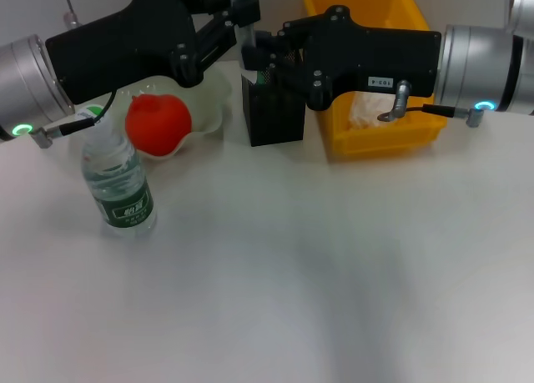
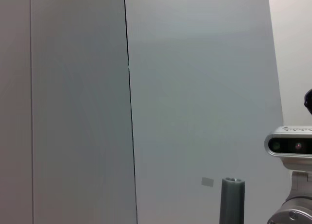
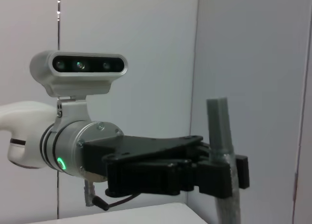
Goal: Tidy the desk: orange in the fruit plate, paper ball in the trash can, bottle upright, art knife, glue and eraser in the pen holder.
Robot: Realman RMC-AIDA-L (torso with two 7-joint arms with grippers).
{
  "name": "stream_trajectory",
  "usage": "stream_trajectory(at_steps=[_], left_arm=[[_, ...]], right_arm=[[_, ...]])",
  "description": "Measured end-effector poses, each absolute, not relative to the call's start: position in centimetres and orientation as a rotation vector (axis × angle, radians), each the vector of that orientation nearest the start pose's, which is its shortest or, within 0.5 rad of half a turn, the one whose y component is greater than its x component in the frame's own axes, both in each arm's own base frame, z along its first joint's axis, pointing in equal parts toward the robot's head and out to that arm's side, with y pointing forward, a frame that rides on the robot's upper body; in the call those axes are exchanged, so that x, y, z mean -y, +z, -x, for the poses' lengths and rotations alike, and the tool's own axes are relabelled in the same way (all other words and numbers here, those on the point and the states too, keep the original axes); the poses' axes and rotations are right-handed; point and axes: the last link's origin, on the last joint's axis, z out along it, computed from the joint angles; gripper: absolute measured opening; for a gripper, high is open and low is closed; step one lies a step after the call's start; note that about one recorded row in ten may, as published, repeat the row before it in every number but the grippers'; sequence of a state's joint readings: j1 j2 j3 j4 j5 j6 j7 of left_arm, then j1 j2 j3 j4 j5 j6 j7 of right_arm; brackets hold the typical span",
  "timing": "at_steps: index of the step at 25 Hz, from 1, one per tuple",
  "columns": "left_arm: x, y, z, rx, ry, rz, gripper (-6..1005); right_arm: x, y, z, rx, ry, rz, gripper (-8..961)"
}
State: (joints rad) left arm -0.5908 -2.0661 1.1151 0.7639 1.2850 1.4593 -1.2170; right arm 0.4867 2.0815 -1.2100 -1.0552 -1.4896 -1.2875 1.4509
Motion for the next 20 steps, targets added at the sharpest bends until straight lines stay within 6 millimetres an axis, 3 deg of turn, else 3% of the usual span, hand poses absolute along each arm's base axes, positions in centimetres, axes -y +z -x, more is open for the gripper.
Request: stream_trajectory(at_steps=[4,13,20], left_arm=[[-36.9,1.8,14.2,0.060,-1.210,2.544,147],[-37.0,2.3,14.3,0.055,-1.211,2.525,147],[-37.5,3.6,14.5,0.031,-1.210,2.469,148]], right_arm=[[-36.7,1.6,-14.4,-0.161,0.896,2.614,169],[-36.4,1.9,-14.7,-0.242,0.917,2.618,353],[-35.6,3.6,-16.0,-0.376,0.950,2.579,444]])
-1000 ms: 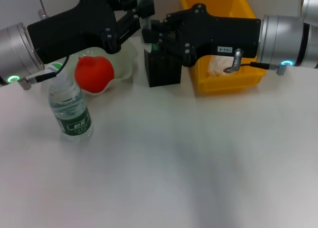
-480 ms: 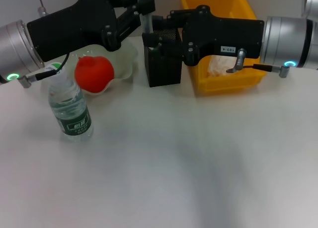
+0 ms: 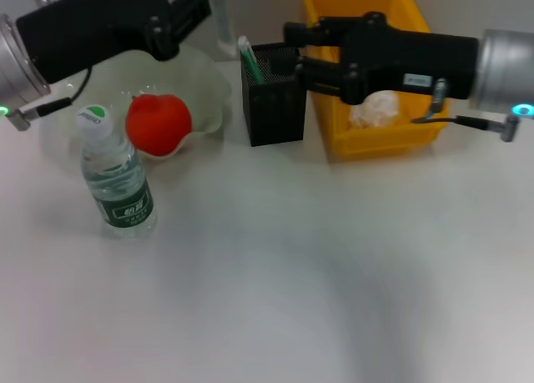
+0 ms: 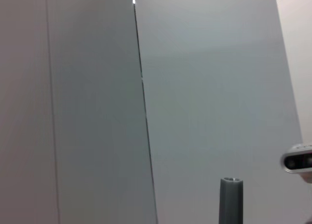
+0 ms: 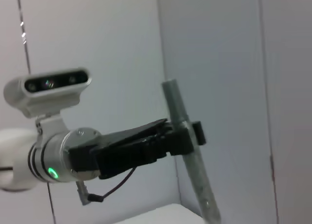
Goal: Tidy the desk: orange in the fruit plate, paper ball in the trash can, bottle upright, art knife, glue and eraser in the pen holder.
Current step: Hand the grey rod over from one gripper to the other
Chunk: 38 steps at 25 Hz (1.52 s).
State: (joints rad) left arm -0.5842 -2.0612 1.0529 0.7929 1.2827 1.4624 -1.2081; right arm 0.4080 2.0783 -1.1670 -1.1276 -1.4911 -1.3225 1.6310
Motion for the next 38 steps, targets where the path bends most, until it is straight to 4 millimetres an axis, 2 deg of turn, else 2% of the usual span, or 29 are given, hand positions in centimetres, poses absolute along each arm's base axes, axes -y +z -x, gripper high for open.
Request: stream_trajectory(at_steps=[8,14,19,26,27,31,38], left_arm=[[-37.6,4.1,14.8,0.017,-1.200,2.447,148],[-37.4,3.8,14.7,-0.014,-1.192,2.452,148],[-37.1,3.8,14.6,-0.055,-1.204,2.461,148],[-36.8,4.0,14.2,-0.097,-1.220,2.467,147],[-36.5,4.4,13.3,-0.175,-1.244,2.472,147],[-36.2,4.7,12.7,-0.226,-1.256,2.476,145],[-35.7,5.4,11.5,-0.348,-1.263,2.469,145]], right_arm=[[-34.0,6.4,-17.5,-0.666,1.137,2.572,443],[-33.9,8.4,-19.6,-0.948,1.493,2.459,442],[-33.9,9.1,-20.7,-1.076,1.690,2.386,441],[-34.0,9.7,-19.6,-1.181,1.773,2.416,440],[-34.0,9.8,-19.4,-1.190,1.793,2.412,440],[-34.2,10.5,-18.7,-1.222,1.913,2.360,439],[-35.0,10.5,-17.2,-1.362,1.987,2.363,433]])
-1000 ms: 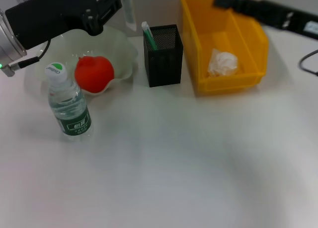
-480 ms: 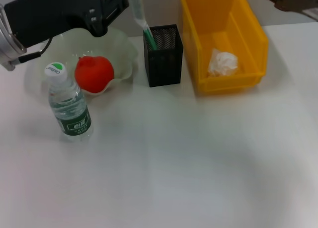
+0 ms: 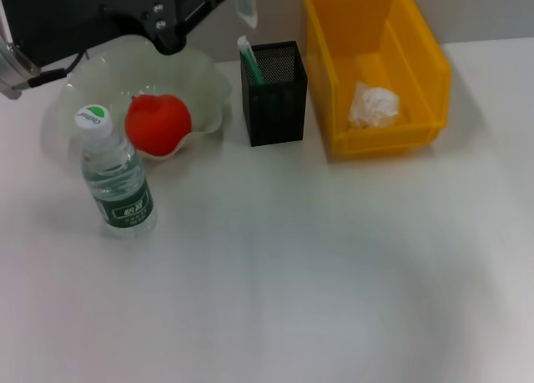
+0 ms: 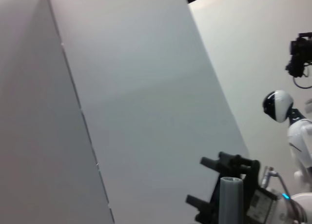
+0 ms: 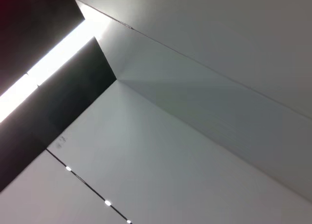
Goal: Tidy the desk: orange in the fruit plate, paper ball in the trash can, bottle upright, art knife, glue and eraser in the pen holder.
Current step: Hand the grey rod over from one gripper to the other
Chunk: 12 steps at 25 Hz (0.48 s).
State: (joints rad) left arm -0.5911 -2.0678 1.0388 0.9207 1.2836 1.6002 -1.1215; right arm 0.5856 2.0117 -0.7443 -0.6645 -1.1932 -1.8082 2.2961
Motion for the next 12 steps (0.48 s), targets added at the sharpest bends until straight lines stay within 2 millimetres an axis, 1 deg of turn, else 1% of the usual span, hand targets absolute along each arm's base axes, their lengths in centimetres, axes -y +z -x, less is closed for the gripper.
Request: stream_trajectory(at_steps=[3,4,7,12], left_arm=[[-35.48,5.39,11.19,-0.420,-1.269,2.451,145],[-35.48,5.39,11.19,-0.420,-1.269,2.451,145],[-35.34,5.36,10.87,-0.517,-1.278,2.389,145],[-35.69,5.36,10.64,-0.599,-1.240,2.332,145]], right_arm=[[-35.22,10.34,-16.79,-1.372,2.015,2.369,425],[-35.20,10.25,-16.76,-1.376,2.020,2.368,425],[-35.14,9.94,-16.82,-1.386,2.045,2.349,426],[-35.23,9.83,-16.93,-1.400,2.067,2.321,425]])
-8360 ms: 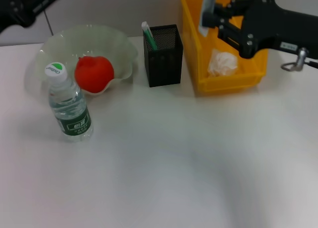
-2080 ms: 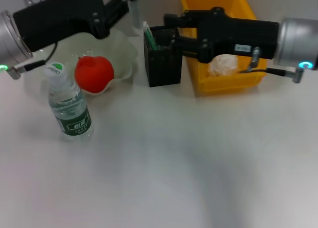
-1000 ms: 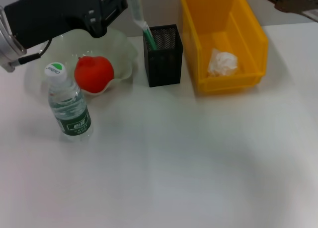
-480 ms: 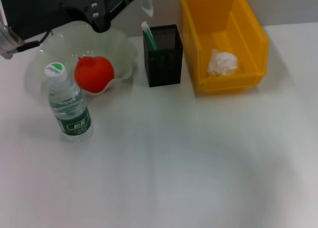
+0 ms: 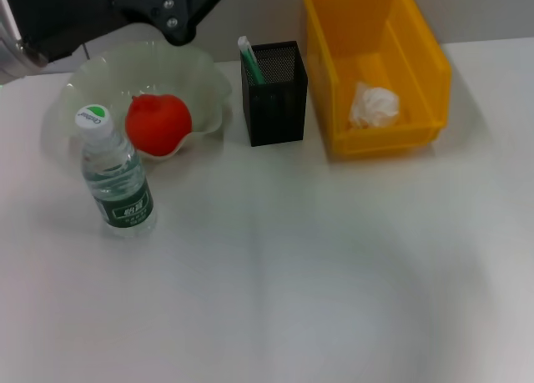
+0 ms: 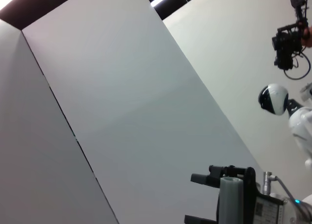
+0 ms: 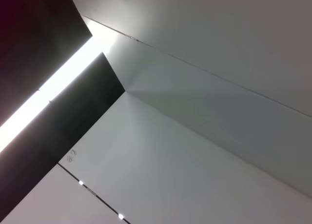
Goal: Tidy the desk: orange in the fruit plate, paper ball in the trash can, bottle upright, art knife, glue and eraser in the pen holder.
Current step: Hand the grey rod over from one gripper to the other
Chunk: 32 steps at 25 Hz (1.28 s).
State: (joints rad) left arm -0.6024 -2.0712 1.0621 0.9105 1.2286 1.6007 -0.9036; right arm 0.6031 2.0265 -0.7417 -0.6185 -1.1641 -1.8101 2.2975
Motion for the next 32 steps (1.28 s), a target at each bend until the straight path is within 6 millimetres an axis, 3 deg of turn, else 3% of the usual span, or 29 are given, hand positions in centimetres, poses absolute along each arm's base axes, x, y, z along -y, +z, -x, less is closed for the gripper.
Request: stream_trajectory(at_steps=[12,18,23,32], left_arm=[[-36.3,5.1,9.9,-0.783,-1.147,2.219,145],[-35.8,3.9,9.3,-0.985,-1.081,2.078,145],[-35.5,3.9,9.3,-1.001,-1.093,2.041,146],[-35.6,4.0,9.3,-0.956,-1.123,2.058,146]], right_arm=[[-35.4,9.7,-17.5,-1.520,2.081,2.275,421],[-35.3,9.6,-17.7,-1.557,2.087,2.257,418],[-35.4,9.6,-17.8,-1.558,2.088,2.255,416],[-35.4,10.0,-17.4,-1.166,1.908,2.402,412]])
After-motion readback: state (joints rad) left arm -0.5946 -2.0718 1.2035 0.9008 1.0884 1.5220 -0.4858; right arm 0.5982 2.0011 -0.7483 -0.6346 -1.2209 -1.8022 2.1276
